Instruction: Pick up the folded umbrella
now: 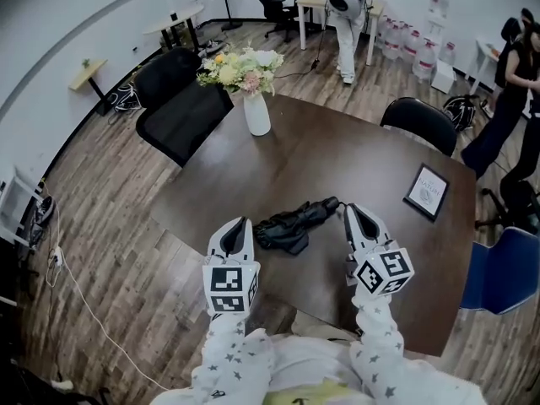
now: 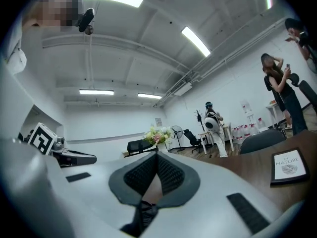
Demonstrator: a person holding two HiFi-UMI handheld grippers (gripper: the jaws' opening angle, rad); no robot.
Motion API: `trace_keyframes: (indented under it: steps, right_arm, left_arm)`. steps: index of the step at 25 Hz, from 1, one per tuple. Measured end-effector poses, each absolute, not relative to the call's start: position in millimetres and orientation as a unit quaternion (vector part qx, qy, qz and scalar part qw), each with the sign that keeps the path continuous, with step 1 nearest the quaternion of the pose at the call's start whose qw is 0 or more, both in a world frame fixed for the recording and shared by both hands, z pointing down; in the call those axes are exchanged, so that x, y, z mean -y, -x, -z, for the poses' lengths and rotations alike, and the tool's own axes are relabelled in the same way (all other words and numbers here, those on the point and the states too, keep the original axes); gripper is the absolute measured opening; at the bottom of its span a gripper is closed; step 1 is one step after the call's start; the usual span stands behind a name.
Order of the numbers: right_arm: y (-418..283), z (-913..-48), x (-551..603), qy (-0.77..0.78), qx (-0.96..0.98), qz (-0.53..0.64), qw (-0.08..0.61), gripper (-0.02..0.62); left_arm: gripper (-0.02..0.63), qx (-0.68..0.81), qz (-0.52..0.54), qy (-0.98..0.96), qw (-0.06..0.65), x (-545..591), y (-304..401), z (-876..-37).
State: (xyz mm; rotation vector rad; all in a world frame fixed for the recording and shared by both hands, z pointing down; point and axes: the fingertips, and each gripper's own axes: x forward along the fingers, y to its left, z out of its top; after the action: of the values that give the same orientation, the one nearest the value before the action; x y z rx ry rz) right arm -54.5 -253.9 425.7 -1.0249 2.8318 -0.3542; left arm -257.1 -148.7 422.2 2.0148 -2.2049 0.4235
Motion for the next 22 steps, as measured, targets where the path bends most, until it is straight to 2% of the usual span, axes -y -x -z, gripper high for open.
trace_keyframes:
  steps: [18,22]
  right_arm:
    - [48.7,-469.4,281.4,0.394,-0.907,0.149,0.006,0.021]
    - [44.1,-475.9,283.7,0.41,-0.899,0.155,0.005,0.021]
  left_arm:
    - [0.03,0.562,-0.332,-0.746,0.134,246.6,206.4,-518.8]
    - [0.124,0.509,-0.367,-0.765,0.144,260.3,187.2,-543.3]
